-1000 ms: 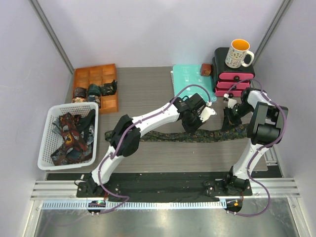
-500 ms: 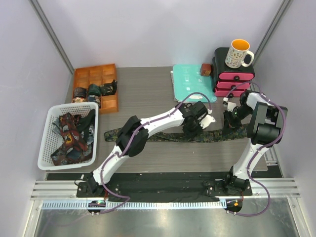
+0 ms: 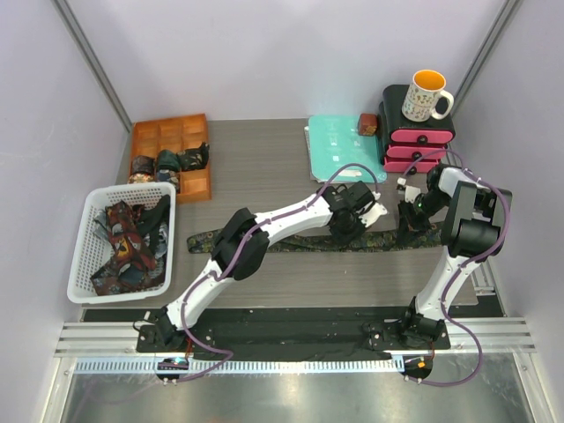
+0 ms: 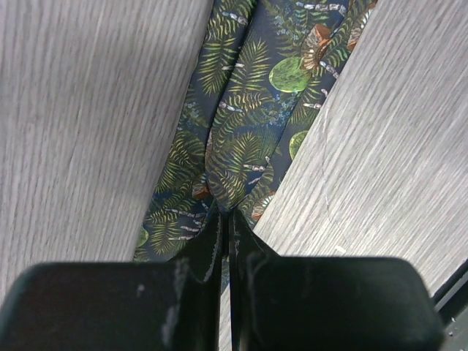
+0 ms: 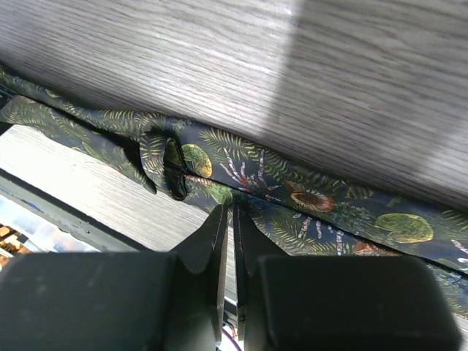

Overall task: Roll the ties
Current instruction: Flatten out the tie at the center of the board.

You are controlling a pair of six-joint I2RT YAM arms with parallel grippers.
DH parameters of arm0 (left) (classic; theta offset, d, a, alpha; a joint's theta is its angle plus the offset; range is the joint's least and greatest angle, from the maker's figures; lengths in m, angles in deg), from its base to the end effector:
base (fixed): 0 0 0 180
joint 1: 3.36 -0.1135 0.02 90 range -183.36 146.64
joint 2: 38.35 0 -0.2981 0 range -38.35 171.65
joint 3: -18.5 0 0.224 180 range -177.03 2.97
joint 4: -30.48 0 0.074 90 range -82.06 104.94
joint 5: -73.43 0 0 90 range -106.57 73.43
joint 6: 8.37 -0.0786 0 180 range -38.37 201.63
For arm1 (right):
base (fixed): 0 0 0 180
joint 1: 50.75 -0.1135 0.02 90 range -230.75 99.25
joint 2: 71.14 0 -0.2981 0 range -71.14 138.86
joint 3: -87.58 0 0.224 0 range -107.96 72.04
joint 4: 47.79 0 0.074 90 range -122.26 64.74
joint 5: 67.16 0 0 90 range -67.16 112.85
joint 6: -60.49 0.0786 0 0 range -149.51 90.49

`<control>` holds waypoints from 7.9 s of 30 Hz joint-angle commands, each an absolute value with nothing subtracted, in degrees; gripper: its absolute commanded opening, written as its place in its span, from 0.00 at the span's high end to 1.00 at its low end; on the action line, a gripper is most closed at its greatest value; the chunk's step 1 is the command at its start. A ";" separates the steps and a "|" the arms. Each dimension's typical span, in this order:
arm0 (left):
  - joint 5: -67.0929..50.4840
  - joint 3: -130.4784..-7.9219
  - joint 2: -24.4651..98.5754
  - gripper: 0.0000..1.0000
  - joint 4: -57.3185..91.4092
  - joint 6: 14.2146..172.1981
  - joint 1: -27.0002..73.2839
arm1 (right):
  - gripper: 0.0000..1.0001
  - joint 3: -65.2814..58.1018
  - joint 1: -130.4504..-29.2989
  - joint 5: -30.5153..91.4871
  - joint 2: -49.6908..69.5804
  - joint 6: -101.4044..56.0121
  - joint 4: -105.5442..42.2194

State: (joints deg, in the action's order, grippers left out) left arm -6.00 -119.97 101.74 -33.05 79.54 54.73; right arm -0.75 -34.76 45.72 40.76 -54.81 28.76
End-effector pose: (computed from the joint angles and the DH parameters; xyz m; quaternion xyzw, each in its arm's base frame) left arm 0.2712 -0.4627 0.1612 0.5047 0.8314 -0.1800 0.1469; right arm 0.3072 -0.0562 0.1564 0.0618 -0.9745 -0.2154 0.0112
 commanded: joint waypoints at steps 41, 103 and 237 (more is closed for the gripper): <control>-6.28 -120.96 99.20 1.00 -36.83 76.88 56.32 | 0.86 0.24 -34.58 44.29 40.57 -55.17 27.42; -4.70 -130.44 105.52 1.00 -39.37 77.58 56.14 | 0.85 -0.20 -34.58 44.82 41.19 -55.17 28.47; -4.08 -75.88 71.25 0.25 -29.18 41.11 35.05 | 0.99 -14.27 -30.45 42.89 43.12 -59.30 38.23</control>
